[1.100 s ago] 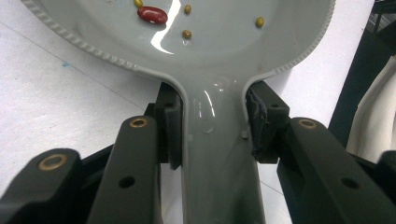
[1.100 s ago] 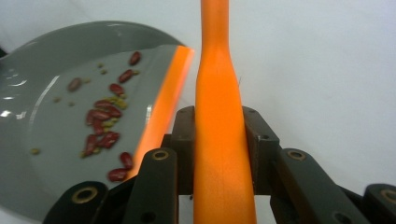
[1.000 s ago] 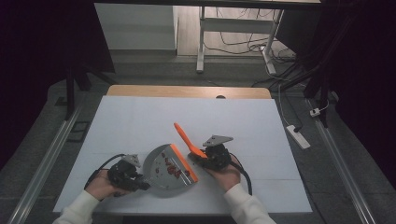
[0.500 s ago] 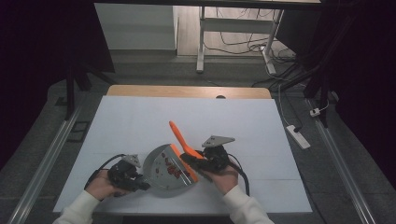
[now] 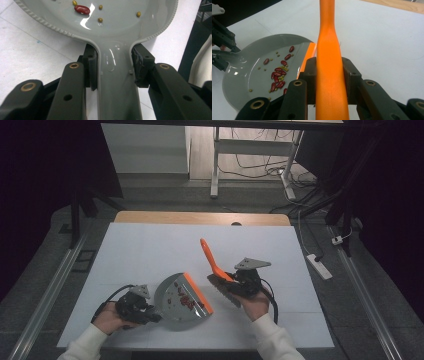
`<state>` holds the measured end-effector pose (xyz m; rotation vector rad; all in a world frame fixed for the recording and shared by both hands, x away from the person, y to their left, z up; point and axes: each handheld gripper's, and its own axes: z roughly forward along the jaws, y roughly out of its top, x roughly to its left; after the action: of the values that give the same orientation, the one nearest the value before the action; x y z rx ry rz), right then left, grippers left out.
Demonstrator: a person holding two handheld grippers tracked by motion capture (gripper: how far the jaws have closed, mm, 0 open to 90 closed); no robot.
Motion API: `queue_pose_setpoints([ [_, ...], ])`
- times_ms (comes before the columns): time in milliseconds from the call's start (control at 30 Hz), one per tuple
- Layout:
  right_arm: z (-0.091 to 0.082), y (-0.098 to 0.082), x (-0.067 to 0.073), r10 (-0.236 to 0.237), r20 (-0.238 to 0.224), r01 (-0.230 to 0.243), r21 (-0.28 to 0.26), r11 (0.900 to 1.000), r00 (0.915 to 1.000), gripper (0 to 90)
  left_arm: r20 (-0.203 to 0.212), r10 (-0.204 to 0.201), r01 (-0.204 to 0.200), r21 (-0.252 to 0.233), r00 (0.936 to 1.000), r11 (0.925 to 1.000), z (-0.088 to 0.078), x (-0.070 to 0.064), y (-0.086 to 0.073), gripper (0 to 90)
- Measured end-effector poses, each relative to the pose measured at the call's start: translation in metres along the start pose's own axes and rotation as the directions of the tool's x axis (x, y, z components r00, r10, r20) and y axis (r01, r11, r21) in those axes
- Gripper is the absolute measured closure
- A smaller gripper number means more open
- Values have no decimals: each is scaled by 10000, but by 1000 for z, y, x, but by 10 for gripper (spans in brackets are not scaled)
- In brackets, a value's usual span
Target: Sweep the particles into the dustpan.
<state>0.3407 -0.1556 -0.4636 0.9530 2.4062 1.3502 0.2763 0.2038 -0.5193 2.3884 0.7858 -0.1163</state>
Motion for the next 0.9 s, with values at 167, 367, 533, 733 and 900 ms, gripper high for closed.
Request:
queue_pose_setpoints([
  [167, -7, 0, -4, -231, -101, 229, -126, 9997, 9997, 698, -268, -221, 211, -378, 9994, 9991, -2, 0, 0, 617],
  [367, -16, -3, -9, -411, -121, 409, -144, 9991, 9991, 698, -585, -642, 595, -789, 9962, 9951, -4, 0, 0, 617],
  [533, -25, -6, -14, -472, -54, 471, -153, 9988, 9989, 698, -689, -1021, 943, -1090, 9924, 9896, -4, -1, 0, 617],
  [733, -35, -12, -21, -393, -119, 391, -146, 9991, 9992, 698, -872, -1592, 1440, -1594, 9834, 9767, -6, -3, -1, 616],
  [900, -42, -19, -27, -264, -210, 262, -76, 9996, 9994, 698, -1055, -2138, 1914, -1894, 9712, 9631, -7, -2, -3, 617],
])
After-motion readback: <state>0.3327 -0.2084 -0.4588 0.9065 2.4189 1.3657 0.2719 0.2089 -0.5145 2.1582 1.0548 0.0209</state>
